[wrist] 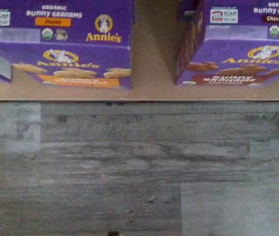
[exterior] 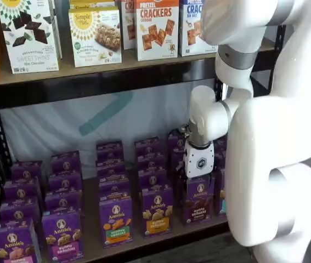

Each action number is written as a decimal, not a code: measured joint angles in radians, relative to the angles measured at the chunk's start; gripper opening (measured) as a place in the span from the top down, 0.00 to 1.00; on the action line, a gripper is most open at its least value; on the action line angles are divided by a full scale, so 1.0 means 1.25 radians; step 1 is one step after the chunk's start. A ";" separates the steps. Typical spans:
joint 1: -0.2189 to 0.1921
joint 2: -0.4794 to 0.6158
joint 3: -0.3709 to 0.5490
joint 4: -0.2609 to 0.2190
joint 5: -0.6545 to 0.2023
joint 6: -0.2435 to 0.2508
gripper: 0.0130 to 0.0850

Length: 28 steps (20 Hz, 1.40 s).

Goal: Pick up the purple box with a brown patch in the center, on the bottom shelf, the fifth box from the left

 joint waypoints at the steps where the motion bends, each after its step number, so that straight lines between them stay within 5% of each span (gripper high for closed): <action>1: -0.004 0.010 -0.008 0.002 -0.004 -0.006 0.00; 14: -0.042 0.138 -0.134 0.056 -0.013 -0.097 0.00; 28: -0.071 0.294 -0.301 0.024 -0.001 -0.094 0.00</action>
